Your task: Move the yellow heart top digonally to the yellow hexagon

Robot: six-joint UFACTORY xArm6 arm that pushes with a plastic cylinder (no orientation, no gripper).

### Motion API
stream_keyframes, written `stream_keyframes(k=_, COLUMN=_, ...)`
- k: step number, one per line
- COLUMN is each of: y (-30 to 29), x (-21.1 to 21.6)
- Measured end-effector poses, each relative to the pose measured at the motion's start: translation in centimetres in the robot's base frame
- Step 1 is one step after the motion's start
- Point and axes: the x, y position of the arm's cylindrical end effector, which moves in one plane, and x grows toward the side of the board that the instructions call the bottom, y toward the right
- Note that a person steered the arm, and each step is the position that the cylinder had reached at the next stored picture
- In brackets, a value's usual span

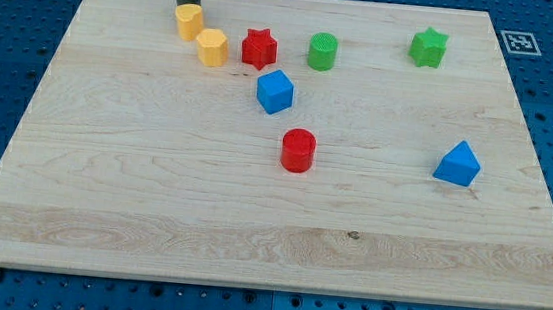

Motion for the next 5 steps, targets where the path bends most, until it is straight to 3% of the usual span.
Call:
stream_keyframes(k=1, y=1.1, x=-0.3)
stream_keyframes(k=2, y=5.7, x=-1.7)
stream_keyframes(k=5, y=4.2, x=1.8)
